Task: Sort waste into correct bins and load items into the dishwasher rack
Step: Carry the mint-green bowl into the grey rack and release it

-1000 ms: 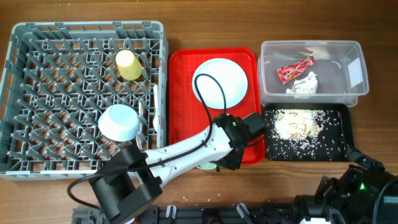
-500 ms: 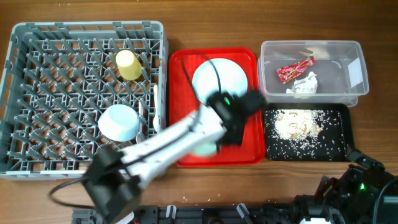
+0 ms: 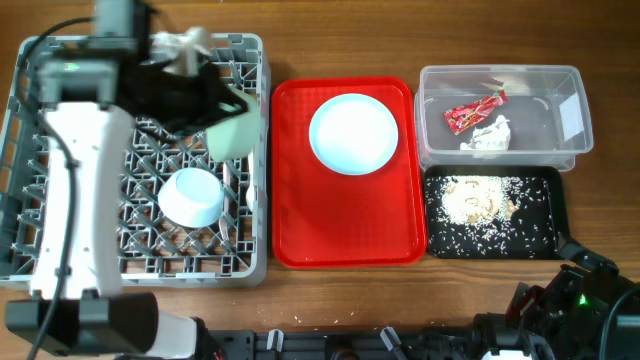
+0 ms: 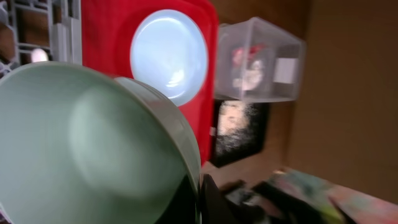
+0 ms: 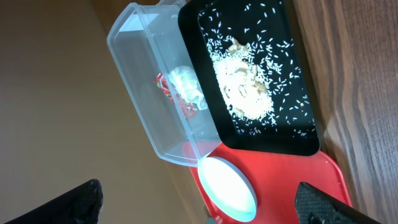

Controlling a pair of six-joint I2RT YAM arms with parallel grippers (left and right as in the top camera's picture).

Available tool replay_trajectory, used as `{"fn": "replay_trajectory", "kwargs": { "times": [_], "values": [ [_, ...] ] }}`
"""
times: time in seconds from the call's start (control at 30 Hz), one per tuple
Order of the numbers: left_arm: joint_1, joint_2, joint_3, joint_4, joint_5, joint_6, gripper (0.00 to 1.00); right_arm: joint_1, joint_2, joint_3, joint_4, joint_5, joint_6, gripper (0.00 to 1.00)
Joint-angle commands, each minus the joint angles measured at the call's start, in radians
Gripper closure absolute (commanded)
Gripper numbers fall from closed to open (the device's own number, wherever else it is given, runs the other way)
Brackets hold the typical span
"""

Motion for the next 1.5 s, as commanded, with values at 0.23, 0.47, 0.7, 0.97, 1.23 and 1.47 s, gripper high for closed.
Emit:
{"fn": "replay_trajectory", "kwargs": {
  "times": [0.23,0.47,0.7,0.97,1.23,1.47],
  "values": [
    [0.427,0.243,-0.002,-0.207,0.355,0.46,0.96,-0.003,-0.003,0.003,-0.006,-0.005,0.16,0.0],
    [0.489,0.335,-0.002,-0.248,0.361,0.551,0.93,-0.003,-0.003,0.003,-0.006,-0.005,0.16,0.0],
    [0.468,0.336,-0.002,-0.276,0.433,0.59,0.96,-0.003,-0.003,0.003,-0.006,-0.005,0.159,0.0],
    [0.263,0.337,-0.002,-0.204,0.576,0.635,0.96,-0.003,-0.003,0.003,-0.006,-0.005,0.159,0.0],
    [0.064,0.346,-0.002,-0.253,0.293,0.609,0.96,-0.003,-0.003,0.003,-0.006,-0.005,0.16,0.0],
    [0.079,0.346,-0.089,-0.266,0.15,0.591,0.95,-0.003,-0.003,0.003,-0.006,-0.005,0.16,0.0]
  ]
}}
